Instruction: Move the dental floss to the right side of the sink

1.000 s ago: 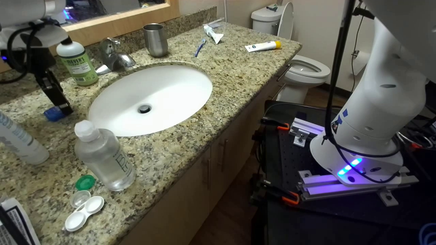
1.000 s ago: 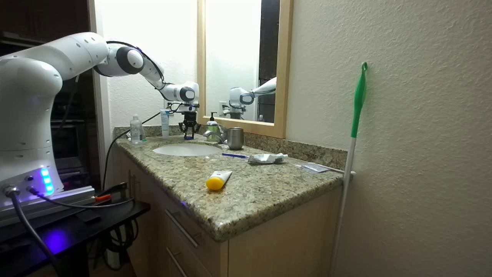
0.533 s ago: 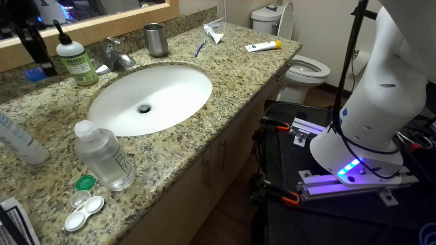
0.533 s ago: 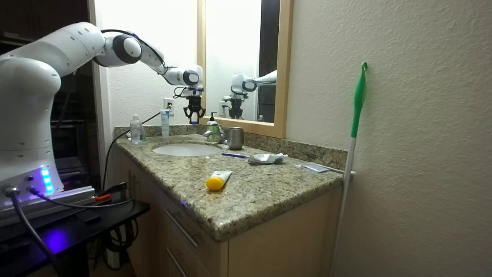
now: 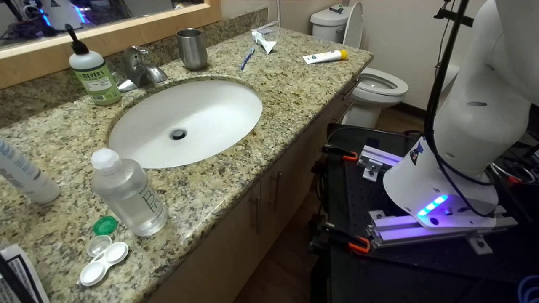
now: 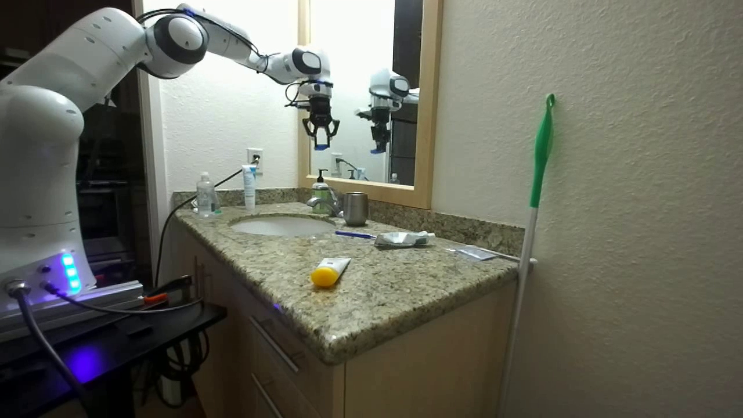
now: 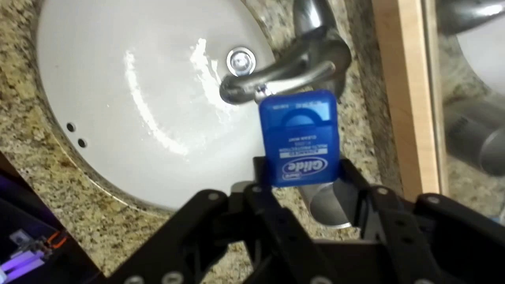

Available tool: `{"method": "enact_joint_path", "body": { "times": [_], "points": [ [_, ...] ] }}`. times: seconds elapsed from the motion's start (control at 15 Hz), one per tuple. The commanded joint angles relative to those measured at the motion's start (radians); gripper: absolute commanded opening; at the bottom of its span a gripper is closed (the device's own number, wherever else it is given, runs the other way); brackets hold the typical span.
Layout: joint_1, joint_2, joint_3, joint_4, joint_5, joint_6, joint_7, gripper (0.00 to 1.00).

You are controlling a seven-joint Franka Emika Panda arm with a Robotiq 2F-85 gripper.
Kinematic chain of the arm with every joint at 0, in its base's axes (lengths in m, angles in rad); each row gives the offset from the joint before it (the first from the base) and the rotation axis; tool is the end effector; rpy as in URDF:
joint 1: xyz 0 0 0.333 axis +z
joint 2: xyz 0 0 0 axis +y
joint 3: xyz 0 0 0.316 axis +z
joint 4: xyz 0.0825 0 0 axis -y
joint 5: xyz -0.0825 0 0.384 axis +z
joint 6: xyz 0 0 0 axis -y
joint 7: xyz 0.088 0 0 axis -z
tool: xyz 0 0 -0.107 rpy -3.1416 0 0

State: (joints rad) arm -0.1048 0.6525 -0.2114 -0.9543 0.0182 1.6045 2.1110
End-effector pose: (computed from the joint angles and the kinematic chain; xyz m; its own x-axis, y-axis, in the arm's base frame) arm 0.7093 -0.1746 0.5017 -0.7260 -0.6819 0.0894 -0.6874 0.7235 -0.0635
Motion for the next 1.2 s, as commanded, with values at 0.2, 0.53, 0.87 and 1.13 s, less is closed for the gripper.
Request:
{"method": "enact_joint_path", "body": {
  "times": [0.2, 0.53, 0.87, 1.13],
  "points": [
    [-0.226, -0.034, -0.064, 0.11, 0.063, -0.133, -0.145, 0.2],
    [-0.381, -0.061, -0.076, 0.009, 0.143, -0.162, -0.151, 0.2],
    [-0.444, -0.066, -0.103, -0.166, 0.12, -0.017, -0.183, 0.2],
    [-0.435, -0.175, -0.095, -0.384, 0.128, 0.2, -0.27, 0.2]
  ]
}}
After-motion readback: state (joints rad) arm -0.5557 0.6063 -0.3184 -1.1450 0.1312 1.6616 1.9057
